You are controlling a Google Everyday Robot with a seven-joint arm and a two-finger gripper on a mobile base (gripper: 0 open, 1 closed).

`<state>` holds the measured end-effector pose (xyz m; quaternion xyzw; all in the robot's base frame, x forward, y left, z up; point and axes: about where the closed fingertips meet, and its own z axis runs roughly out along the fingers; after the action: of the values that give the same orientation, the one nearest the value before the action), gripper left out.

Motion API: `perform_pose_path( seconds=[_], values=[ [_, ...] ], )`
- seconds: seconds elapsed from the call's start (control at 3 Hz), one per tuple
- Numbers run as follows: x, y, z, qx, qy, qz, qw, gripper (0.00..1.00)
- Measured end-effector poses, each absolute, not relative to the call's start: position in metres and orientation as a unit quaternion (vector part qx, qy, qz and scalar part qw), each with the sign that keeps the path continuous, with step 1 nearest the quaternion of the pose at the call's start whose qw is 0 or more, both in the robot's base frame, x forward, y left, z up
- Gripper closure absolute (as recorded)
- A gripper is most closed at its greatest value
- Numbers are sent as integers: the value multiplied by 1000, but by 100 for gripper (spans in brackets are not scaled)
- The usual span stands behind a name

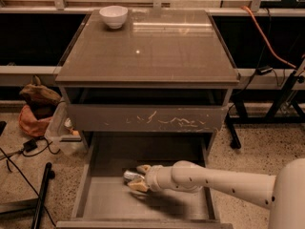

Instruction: Place redbull can into middle drawer

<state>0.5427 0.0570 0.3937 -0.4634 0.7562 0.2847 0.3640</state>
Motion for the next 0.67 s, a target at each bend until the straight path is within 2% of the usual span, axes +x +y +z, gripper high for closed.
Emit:
perform_pose_path(
  seconds=[0.33, 0.67],
  values=[
    [543, 57, 394, -463, 756, 285, 364, 0],
    [543, 57, 394, -463, 756, 285, 364, 0]
  ],
)
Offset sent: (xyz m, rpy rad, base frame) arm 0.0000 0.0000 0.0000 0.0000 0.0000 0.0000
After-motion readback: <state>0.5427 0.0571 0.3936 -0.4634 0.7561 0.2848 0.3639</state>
